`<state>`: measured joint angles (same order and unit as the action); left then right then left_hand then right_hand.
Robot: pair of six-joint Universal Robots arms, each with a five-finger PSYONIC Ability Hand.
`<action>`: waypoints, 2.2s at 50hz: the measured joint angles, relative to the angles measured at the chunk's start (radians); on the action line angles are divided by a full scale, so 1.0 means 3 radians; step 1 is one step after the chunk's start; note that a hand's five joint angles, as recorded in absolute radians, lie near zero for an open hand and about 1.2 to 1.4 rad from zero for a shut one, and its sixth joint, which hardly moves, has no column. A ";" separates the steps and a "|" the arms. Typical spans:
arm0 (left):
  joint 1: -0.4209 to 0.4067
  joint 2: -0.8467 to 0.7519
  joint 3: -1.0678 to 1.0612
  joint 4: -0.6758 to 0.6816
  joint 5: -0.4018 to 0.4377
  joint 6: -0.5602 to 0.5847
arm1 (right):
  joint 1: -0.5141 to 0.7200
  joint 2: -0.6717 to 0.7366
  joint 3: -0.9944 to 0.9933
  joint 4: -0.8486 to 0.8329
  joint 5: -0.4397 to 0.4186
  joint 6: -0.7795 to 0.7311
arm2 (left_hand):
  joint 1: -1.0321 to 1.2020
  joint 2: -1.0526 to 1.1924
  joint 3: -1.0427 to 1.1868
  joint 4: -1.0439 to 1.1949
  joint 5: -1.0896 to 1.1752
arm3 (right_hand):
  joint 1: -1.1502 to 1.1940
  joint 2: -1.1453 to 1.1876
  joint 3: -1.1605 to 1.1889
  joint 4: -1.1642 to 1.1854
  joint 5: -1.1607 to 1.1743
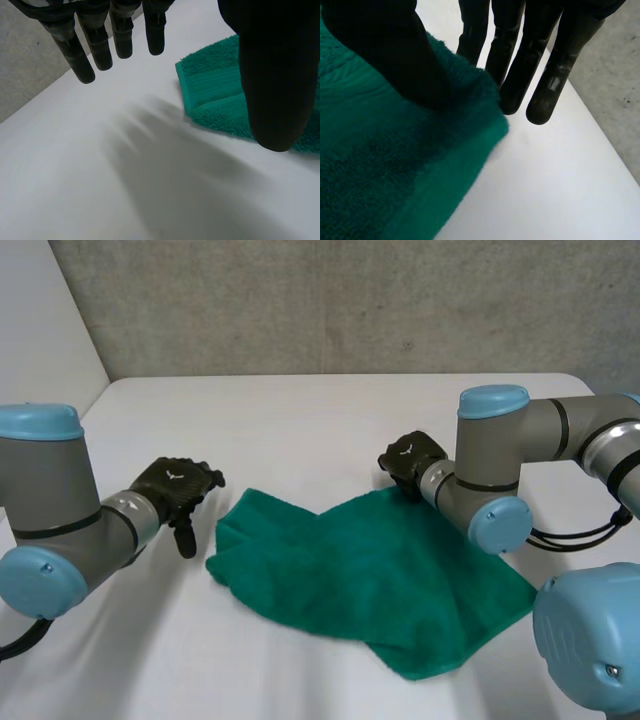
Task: Fold the towel.
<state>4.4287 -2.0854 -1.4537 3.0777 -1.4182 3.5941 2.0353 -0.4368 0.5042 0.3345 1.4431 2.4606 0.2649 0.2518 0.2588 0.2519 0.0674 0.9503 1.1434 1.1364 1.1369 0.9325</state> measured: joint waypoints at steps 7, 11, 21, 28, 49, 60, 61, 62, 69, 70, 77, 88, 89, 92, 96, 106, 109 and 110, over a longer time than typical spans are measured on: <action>0.0000 0.0073 -0.0039 0.0018 -0.0002 -0.0004 | -0.0013 -0.0104 -0.0079 0.0005 -0.0008 0.0057 | 0.0000 -0.0013 -0.0009 -0.0010 -0.0009 | 0.0051 0.0086 0.0130 0.0171 0.0120; -0.0004 0.0082 -0.0007 0.0073 -0.0004 -0.0014 | -0.0014 -0.0502 -0.0039 0.0020 -0.0022 0.0220 | -0.0098 -0.0089 -0.0078 -0.0087 -0.0046 | 0.0051 0.0086 0.0130 0.0171 0.0122; -0.0026 -0.0066 0.0101 0.0350 -0.0003 -0.0023 | 0.0000 -0.1772 0.0576 -0.0020 -0.0291 0.0470 | -0.0168 -0.0148 -0.0145 -0.0146 -0.0046 | 0.0051 0.0086 0.0148 0.0172 0.0144; -0.0069 -0.0295 0.0255 0.0536 0.0053 -0.0068 | 0.0011 -0.2630 0.1156 -0.0176 -0.0594 0.0507 | -0.0168 -0.0148 -0.0145 -0.0146 -0.0047 | 0.0051 0.0086 0.0148 0.0173 0.0145; -0.0134 -0.0523 0.0388 0.0098 0.0756 -0.0284 | -0.0261 -0.3474 0.1523 -0.0459 -0.0569 0.0592 | 0.2479 0.2362 0.2327 0.2363 0.2383 | 0.0051 0.0086 0.0149 0.0180 0.0145; -0.0098 -0.0356 0.0465 0.0204 0.0444 -0.0294 | -0.0432 -0.3457 0.1736 -0.0268 -0.0523 0.0541 | 0.2911 0.3128 0.3077 0.3128 0.2993 | 0.0051 0.0086 0.0149 0.0187 0.0145; -0.0091 -0.0309 0.0468 0.0231 0.0379 -0.0296 | -0.0461 -0.3448 0.1775 -0.0219 -0.0526 0.0525 | 0.2911 0.3129 0.3077 0.3128 0.2993 | 0.0051 0.0086 0.0149 0.0187 0.0149; -0.0083 -0.0252 0.0468 0.0263 0.0307 -0.0299 | -0.0496 -0.3432 0.1822 -0.0161 -0.0532 0.0499 | 0.2911 0.3130 0.3077 0.3128 0.2993 | 0.0051 0.0086 0.0149 0.0187 0.0152; 0.0025 0.0240 0.0391 0.0453 -0.0070 -0.0352 | -0.0705 -0.3022 0.2172 0.0282 -0.0525 0.0034 | 0.2911 0.3133 0.3093 0.3129 0.2993 | 0.0051 0.0086 0.0149 0.0187 0.0159; 0.0041 0.0320 0.0364 0.0458 -0.0090 -0.0355 | -0.0719 -0.2931 0.2217 0.0351 -0.0511 -0.0091 | 0.2911 0.3134 0.3093 0.3129 0.2993 | 0.0051 0.0086 0.0149 0.0187 0.0159; 0.0069 0.0576 0.0174 0.0326 -0.0084 -0.0331 | -0.0725 -0.2531 0.2451 0.0709 -0.0380 -0.0691 | 0.2911 0.3137 0.3093 0.3130 0.2993 | 0.0051 0.0086 0.0149 0.0187 0.0166; 0.0039 0.0161 0.0257 -0.0165 -0.0096 0.0386 | -0.0684 -0.1899 0.1988 0.0548 -0.0044 -0.0872 | 0.2911 0.3146 0.3108 0.3133 0.2993 | 0.0051 0.0086 0.0149 0.0187 0.0166; 0.0034 0.0086 0.0384 -0.0135 -0.0104 0.0444 | -0.0677 -0.1864 0.1899 0.0500 -0.0022 -0.0843 | 0.2911 0.3146 0.3108 0.3142 0.2993 | 0.0051 0.0086 0.0149 0.0187 0.0166; 0.0012 -0.0096 0.0832 0.0051 -0.0131 0.0516 | -0.0632 -0.1668 0.1233 0.0156 0.0133 -0.0582 | 0.2911 0.3147 0.3108 0.3143 0.2993 | 0.0051 0.0086 0.0149 0.0187 0.0166; -0.0036 -0.0155 0.1416 0.0532 -0.0217 0.0441 | -0.0602 -0.1563 0.0531 -0.0332 0.0326 -0.0256 | 0.2911 0.3146 0.3109 0.3144 0.2993 | 0.0051 0.0110 0.0149 0.0187 0.0166; -0.0118 0.0136 0.1901 0.1677 -0.0584 -0.0026 | -0.0581 -0.1837 0.0401 -0.1801 0.0516 0.0254 | 0.2910 0.3147 0.3109 0.3145 0.2993 | 0.0051 0.0110 0.0149 0.0187 0.0175; -0.0113 0.0179 0.1719 0.1635 -0.0596 -0.0088 | -0.0582 -0.1936 0.0668 -0.1886 0.0437 0.0265 | 0.2911 0.3147 0.3109 0.3145 0.2993 | 0.0051 0.0110 0.0149 0.0187 0.0182; -0.0106 0.0201 0.1543 0.1588 -0.0597 -0.0129 | -0.0584 -0.1994 0.0896 -0.1914 0.0347 0.0265 | 0.2911 0.3147 0.3109 0.3145 0.2993 | 0.0051 0.0110 0.0149 0.0187 0.0182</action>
<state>4.3969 -2.0253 -0.9908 3.5540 -1.5973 3.5553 1.8600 -1.0350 0.7729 -0.2397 1.5473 2.5402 1.1381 1.1960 1.1915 1.1953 0.9653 0.9657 1.1764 1.1810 1.1931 0.9872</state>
